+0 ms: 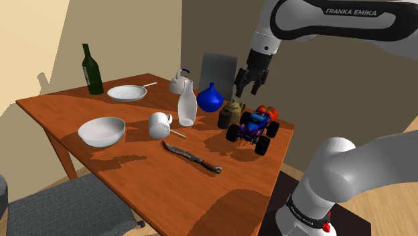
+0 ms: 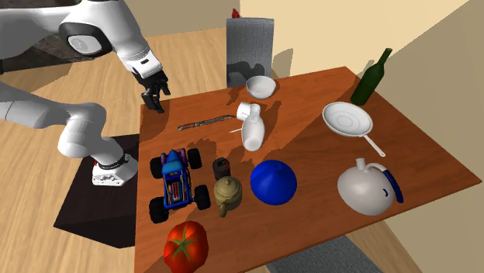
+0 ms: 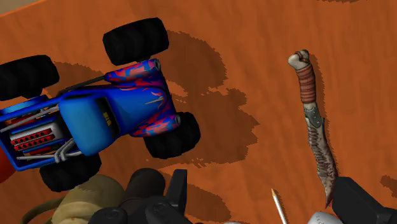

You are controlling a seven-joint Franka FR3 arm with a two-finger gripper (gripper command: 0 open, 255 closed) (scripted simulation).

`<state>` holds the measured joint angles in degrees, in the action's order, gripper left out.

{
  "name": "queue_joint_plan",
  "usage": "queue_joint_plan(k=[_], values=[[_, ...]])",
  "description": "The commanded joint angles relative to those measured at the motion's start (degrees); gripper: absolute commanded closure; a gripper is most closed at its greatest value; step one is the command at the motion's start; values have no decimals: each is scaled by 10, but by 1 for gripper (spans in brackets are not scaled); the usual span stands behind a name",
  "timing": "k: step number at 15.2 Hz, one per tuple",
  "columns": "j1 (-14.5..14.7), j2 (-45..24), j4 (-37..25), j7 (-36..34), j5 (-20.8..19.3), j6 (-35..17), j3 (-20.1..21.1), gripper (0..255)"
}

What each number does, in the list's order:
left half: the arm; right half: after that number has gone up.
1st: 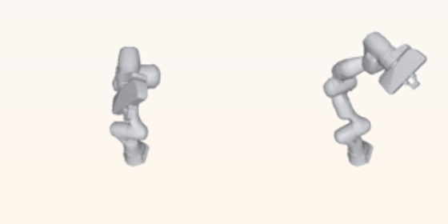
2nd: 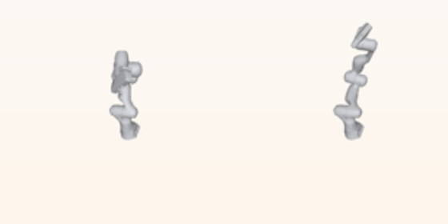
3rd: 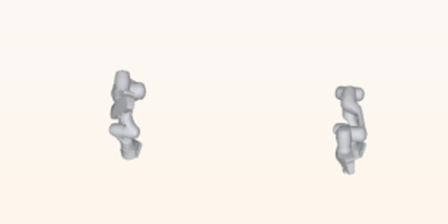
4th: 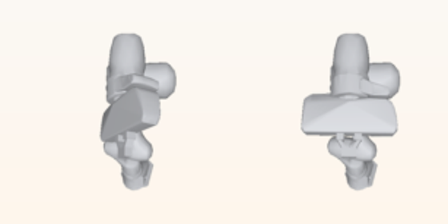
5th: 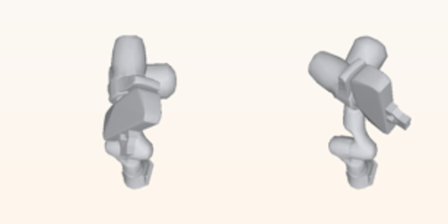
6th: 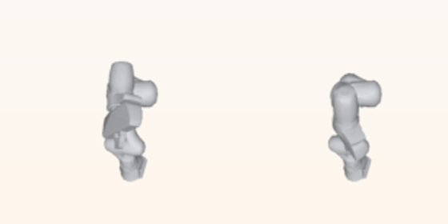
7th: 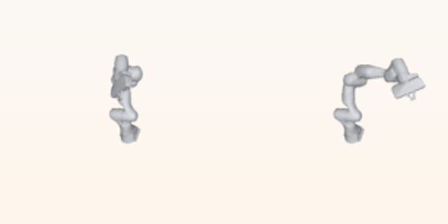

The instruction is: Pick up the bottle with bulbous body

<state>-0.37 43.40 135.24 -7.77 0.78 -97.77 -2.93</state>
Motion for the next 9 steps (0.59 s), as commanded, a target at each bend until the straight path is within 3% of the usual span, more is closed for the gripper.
queue_joint_plan(k=[1,9], values=[[0,0,0,0,0,0,0,0],[4,-190,-120,-3,-2,-64,1,0]])
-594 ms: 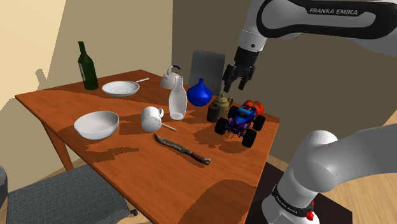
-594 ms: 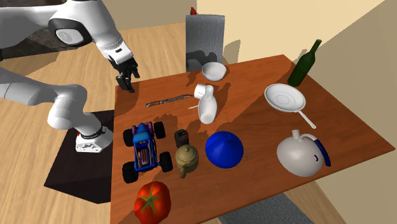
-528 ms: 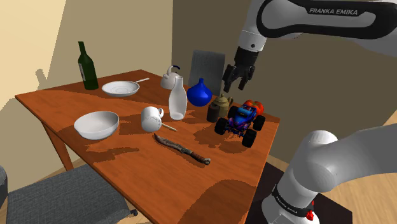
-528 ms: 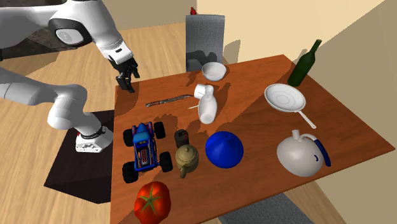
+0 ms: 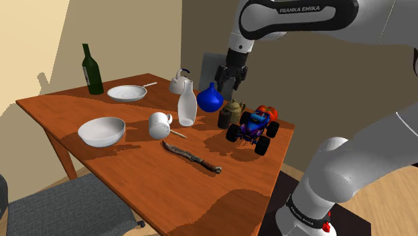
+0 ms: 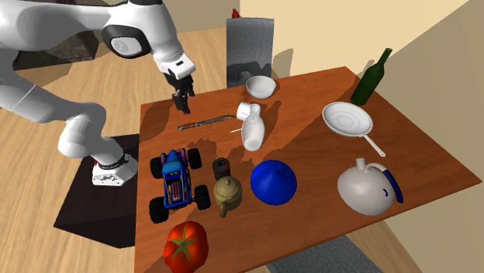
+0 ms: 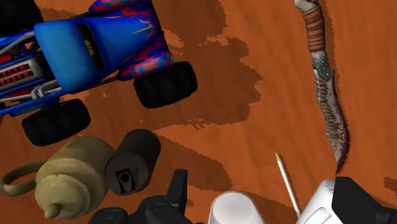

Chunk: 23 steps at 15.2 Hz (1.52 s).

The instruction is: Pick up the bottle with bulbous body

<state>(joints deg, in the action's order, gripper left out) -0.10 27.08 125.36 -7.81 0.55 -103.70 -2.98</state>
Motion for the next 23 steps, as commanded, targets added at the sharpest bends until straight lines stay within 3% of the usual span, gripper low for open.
queue_joint_plan(k=[1,10,17,23], values=[[2,-50,-40,-3,0,-9,2,0],[2,-263,-241,-6,-1,-14,1,0],[0,-443,-460,-8,-1,31,1,0],[0,-439,-408,-8,-2,-17,1,0]])
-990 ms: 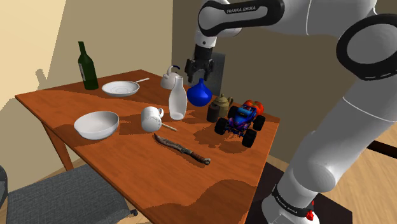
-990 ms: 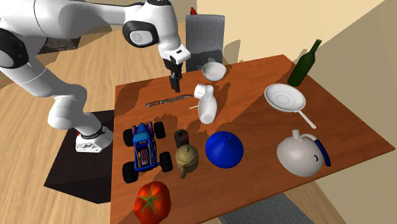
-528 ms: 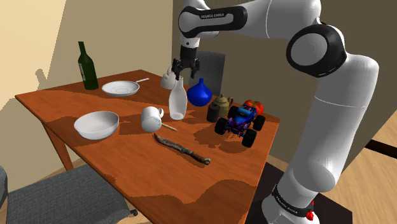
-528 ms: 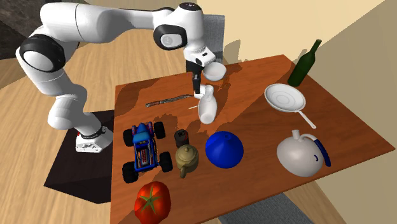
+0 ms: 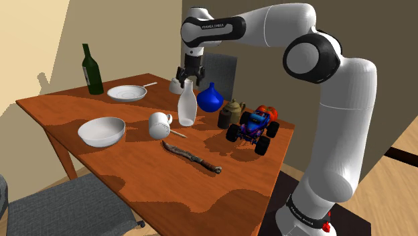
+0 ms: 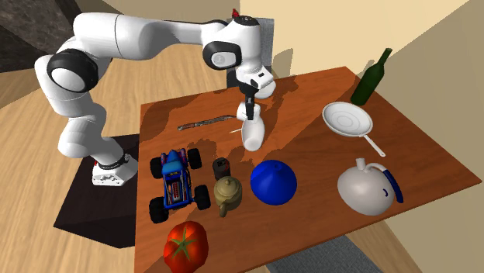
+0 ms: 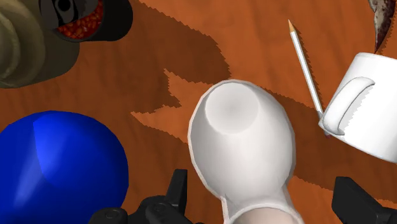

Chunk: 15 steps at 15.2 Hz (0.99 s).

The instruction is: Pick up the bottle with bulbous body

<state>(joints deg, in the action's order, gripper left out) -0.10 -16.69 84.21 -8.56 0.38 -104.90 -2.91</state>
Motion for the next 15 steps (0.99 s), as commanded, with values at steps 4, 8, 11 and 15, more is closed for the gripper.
queue_joint_plan(k=[4,8,11,15], values=[[0,-1,15,0,0,-17,0,255],[0,-2,15,0,0,-17,0,255],[0,-1,16,-1,0,-18,0,255],[0,-1,0,0,0,-2,0,255]])
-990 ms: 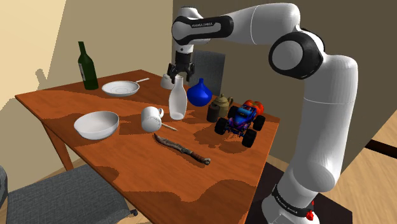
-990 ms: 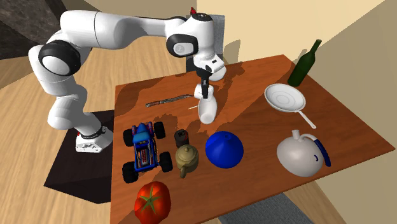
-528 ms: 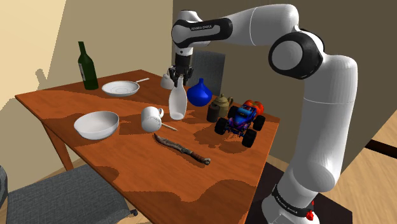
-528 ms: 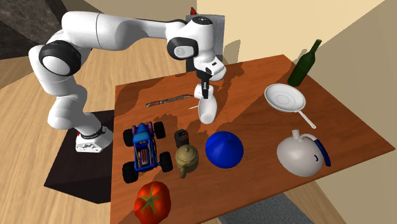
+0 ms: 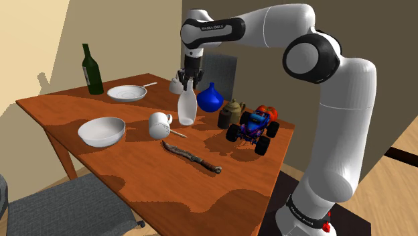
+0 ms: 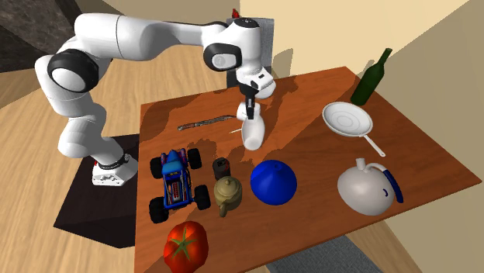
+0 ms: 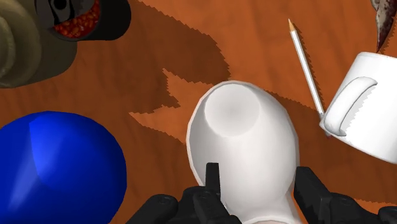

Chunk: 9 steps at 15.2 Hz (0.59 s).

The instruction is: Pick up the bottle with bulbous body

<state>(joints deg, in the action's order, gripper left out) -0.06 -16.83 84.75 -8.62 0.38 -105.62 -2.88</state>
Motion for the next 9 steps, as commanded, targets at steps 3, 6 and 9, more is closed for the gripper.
queue_joint_plan(k=[3,6,9], values=[[0,-1,-30,0,0,29,0,255],[-1,-4,-58,1,0,54,0,255],[-1,-9,-87,1,0,79,0,255]])
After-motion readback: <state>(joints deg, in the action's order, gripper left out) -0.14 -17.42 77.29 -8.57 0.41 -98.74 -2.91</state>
